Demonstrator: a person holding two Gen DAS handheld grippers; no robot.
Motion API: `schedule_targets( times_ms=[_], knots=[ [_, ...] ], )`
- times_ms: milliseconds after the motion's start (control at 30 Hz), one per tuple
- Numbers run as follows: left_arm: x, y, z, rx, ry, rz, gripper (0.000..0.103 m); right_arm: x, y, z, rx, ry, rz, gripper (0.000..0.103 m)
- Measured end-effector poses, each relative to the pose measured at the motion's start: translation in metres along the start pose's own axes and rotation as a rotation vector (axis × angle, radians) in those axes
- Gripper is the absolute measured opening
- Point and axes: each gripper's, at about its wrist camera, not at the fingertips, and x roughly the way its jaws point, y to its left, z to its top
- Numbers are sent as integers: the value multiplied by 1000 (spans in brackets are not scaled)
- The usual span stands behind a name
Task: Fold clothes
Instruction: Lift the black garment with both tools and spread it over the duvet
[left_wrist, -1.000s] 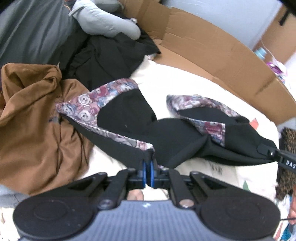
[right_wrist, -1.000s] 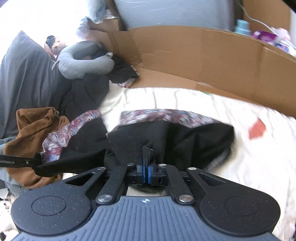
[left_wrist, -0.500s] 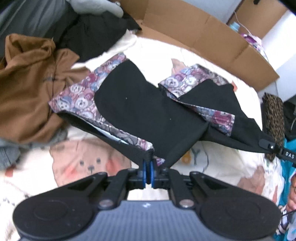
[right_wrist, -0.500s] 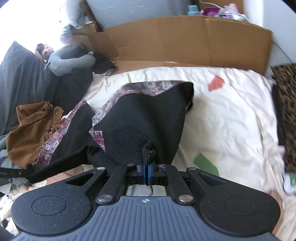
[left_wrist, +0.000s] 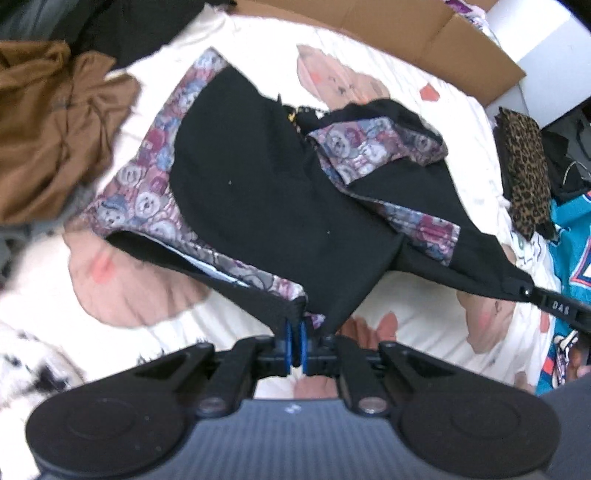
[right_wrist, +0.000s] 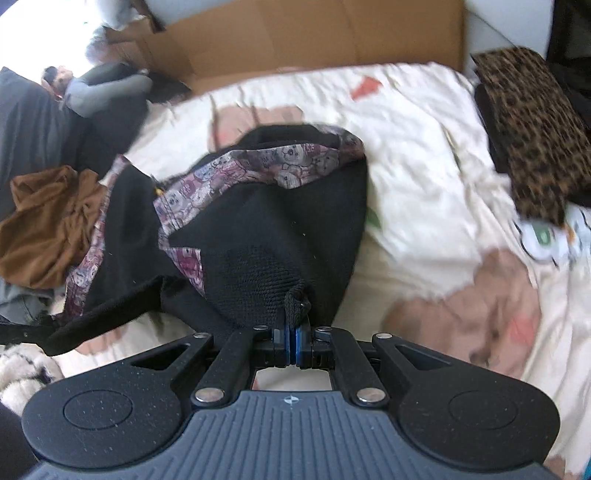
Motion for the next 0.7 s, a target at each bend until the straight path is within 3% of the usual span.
schedule_targets(
  times_ms=[133, 300, 367, 567, 700],
  knots=[
    [12, -1, -16, -50, -1, 13, 5, 3, -12, -21, 34, 33, -23, 0],
    [19, 3, -21, -80, 71, 18, 7, 5, -21, -38, 38, 88, -49, 0],
    [16, 6, -16, -102, 92, 14, 13, 6, -27, -43, 49, 115, -66, 1],
    [-12, 8, 12, -116, 16, 12, 20, -7, -49, -49, 127, 120, -108, 5],
    [-25, 14, 34, -104, -40, 37, 27, -19, -62, -41, 149, 79, -116, 7]
  ],
)
